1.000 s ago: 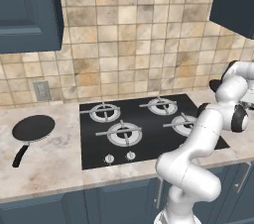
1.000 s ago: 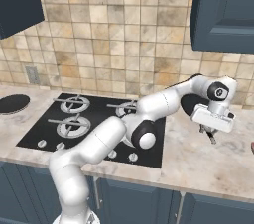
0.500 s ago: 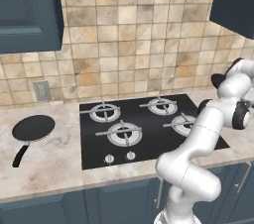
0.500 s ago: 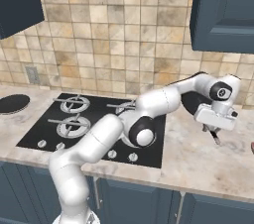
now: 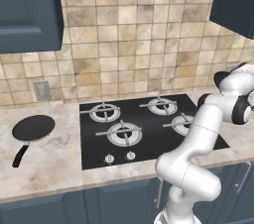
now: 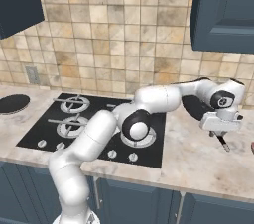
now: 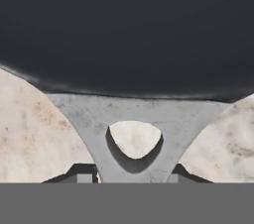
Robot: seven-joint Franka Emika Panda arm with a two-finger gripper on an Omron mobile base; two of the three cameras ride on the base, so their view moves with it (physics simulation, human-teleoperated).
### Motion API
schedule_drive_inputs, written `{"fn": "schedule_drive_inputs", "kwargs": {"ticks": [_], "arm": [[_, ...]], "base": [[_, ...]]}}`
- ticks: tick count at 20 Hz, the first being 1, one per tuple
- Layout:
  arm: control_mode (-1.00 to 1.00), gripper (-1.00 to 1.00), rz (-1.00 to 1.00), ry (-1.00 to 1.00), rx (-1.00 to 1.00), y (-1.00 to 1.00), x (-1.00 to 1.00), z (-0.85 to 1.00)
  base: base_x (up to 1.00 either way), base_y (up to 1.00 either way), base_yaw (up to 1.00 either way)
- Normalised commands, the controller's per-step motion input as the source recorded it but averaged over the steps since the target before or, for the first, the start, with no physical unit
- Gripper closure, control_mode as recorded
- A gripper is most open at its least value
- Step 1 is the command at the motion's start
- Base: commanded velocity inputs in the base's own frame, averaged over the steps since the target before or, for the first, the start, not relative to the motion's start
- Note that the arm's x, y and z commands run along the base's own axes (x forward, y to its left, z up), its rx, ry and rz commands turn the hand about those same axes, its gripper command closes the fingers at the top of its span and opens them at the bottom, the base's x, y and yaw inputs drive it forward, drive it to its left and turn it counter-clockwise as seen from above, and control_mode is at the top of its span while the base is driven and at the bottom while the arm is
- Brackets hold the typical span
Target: Place both pans onto different burners. Then place the sweet potato and the steak on different pans.
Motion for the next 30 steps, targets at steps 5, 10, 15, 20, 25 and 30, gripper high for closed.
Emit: {"fn": "schedule_drive_inputs", "kwargs": {"ticks": [5,10,15,20,25,30], "arm": [[-1.0,1.0,0.23,-0.15,-0.22,0.32,-0.41,-0.18],[-1.0,1.0,0.19,-0.03,-0.17,0.54,-0.32,-0.02],[-1.0,1.0,0.12,0.0,-0.08,0.52,-0.19,0.05],[-1.0,1.0,0.09,0.04,-0.03,0.47,0.0,0.16],[-1.0,1.0,0.1,0.15,-0.01,0.39,0.0,0.14],[-1.0,1.0,0.11,0.19,0.0,0.33,0.0,0.1]], "base": [[0.0,0.0,0.0],[0.0,0.0,0.0],[0.0,0.0,0.0],[0.0,0.0,0.0],[0.0,0.0,0.0],[0.0,0.0,0.0]]}}
